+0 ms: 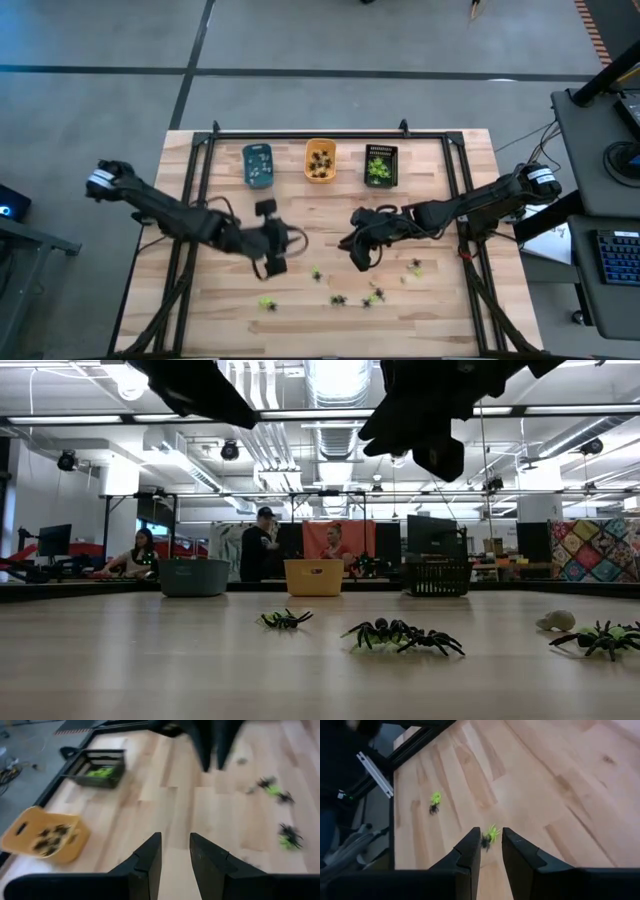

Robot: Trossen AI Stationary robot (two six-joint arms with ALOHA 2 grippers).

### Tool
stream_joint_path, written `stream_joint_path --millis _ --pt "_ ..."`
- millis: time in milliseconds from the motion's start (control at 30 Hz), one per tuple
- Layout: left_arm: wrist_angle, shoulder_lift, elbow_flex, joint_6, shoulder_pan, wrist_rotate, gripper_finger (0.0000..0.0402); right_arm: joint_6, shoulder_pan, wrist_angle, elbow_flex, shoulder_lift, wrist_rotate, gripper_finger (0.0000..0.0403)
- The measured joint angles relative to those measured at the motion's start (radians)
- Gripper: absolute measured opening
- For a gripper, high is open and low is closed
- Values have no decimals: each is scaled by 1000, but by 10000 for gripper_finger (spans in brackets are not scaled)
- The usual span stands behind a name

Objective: Sort Halloween decoration
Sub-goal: Put the black spider toy into the orange bin

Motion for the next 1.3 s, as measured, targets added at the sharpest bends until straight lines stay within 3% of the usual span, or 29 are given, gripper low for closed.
stream_joint_path --millis 167,533,1000,1300 --pt "43 112 0 3 -70 -6 83 42 22 -3 1 16 1 70" --pt "182 347 -1 -5 -103 -6 83 97 64 -16 82 157 -5 70" --pt "293 457 0 -59 -139 121 83 189 94 -112 225 379 -3 70" --pt "365 533 0 -62 -141 119 83 186 94 -112 288 466 3 70"
